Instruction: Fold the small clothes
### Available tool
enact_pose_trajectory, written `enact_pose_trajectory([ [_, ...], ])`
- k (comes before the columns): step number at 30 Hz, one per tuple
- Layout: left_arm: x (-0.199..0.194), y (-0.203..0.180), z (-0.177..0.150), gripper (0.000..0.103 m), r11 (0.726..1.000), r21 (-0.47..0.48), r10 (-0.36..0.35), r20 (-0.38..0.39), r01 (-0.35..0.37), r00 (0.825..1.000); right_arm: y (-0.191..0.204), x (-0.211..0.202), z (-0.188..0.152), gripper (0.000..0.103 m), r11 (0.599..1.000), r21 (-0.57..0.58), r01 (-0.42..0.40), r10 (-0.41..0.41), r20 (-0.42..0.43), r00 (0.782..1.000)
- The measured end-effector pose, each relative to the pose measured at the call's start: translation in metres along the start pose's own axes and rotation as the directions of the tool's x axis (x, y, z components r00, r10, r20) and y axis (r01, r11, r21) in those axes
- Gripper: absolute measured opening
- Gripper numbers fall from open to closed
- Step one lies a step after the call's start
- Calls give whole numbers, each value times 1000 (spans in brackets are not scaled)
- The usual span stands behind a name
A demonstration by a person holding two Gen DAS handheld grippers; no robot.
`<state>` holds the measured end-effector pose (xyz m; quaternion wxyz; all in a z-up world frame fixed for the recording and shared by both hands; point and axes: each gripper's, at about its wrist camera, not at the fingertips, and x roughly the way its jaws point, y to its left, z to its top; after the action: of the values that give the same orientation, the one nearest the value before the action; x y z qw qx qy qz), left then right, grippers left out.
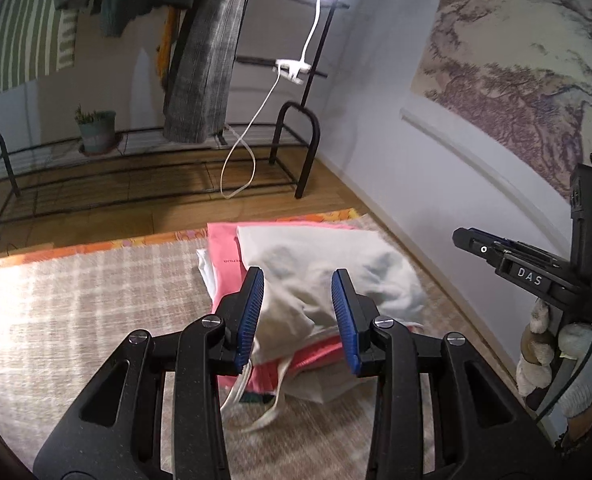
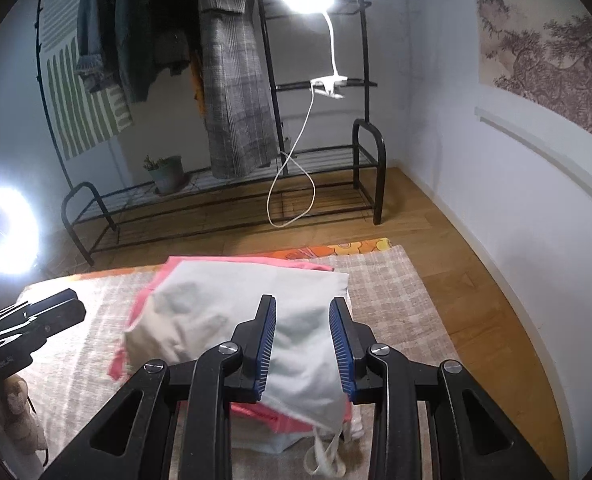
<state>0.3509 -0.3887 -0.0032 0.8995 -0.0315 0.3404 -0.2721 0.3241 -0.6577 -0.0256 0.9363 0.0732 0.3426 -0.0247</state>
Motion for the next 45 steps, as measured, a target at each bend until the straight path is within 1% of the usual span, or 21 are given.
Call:
enact_pose_trajectory([
  [6,-61,-8,-3,35,1000,25,-8,58,7,998,17,-53,-6,30,1000,4,-20,20,46,999],
  [10,-102,-12,-14,35,999,38,-17,87,14,996,30,-88,-13,30,1000,3,-30,30,74,997],
  [14,-140,-14,-30,38,998,53,-21,109,15,994,44,-121,-25,30,998,10,-56,55,101,993],
  [16,-159,-16,-38,42,998,65,-26,115,19,993,50,-135,-32,30,998,11,-69,67,114,991],
  [18,-173,-17,-46,52,997,78,-28,124,18,992,58,-150,-40,31,997,1,-71,70,126,989],
  [20,-190,-20,-55,57,995,104,-25,140,11,990,66,-164,-47,33,997,-8,-82,83,140,987],
  [23,-210,-21,-67,69,992,125,-23,155,3,988,78,-184,-57,40,995,-20,-95,97,160,982],
  [25,-225,-20,-77,71,993,121,-29,156,10,987,83,-196,-65,50,994,-13,-109,109,175,979],
  [28,-238,-17,-88,76,993,118,-33,148,15,988,91,-211,-77,61,993,5,-120,117,197,973],
  [29,-242,-16,-92,77,993,118,-34,147,17,989,94,-215,-81,62,993,8,-117,113,203,973],
  [31,-250,-15,-99,78,993,120,-32,148,14,988,99,-221,-89,70,994,4,-109,106,205,973],
  [32,-253,-15,-102,79,992,122,-29,149,11,988,103,-223,-93,73,995,-1,-101,99,208,973],
  [36,-263,-13,-114,85,990,139,-19,162,-3,987,112,-233,-109,88,997,6,-79,75,223,972],
  [37,-265,-12,-118,86,989,146,-19,162,-5,987,114,-235,-112,90,997,16,-81,75,229,971],
  [39,-269,-11,-123,92,988,155,-12,165,-14,986,115,-237,-118,93,996,26,-82,74,234,969],
  [42,-274,-8,-131,98,985,165,8,183,-39,983,119,-240,-126,103,997,34,-68,57,243,968],
  [45,-278,-4,-136,101,985,161,35,187,-66,982,123,-242,-131,103,998,36,-50,40,250,967],
])
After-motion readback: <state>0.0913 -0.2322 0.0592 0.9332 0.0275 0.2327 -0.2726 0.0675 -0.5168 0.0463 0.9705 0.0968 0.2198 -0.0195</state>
